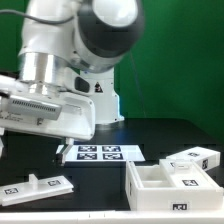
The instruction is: Assemble cabinet
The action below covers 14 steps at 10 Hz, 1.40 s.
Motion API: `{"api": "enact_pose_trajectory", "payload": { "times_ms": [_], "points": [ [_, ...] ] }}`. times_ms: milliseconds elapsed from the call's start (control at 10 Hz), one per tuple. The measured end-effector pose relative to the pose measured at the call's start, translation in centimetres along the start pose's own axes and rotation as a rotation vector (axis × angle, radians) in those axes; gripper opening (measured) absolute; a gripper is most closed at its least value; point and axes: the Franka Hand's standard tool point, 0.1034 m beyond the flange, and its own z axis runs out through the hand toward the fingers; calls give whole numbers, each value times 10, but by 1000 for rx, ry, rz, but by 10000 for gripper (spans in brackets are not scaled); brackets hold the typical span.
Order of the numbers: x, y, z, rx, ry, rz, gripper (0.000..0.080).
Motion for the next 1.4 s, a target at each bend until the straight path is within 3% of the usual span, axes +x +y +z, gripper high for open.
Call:
{"api": "enact_pose_trajectory", "payload": {
  "times_ms": [200,700,800,900,1000,1100,1400],
  "points": [
    [-1,20,9,-86,-16,-66,796],
    [2,17,9,-74,-9,-64,796],
    [2,19,10,-88,-13,-69,796],
    [0,28,15,-171,-26,-76,796],
    [-7,39,15,-236,-32,-107,796],
    [-10,47,17,-280,-30,-137,796],
    [-8,46,18,-278,-16,-142,796]
  ]
}}
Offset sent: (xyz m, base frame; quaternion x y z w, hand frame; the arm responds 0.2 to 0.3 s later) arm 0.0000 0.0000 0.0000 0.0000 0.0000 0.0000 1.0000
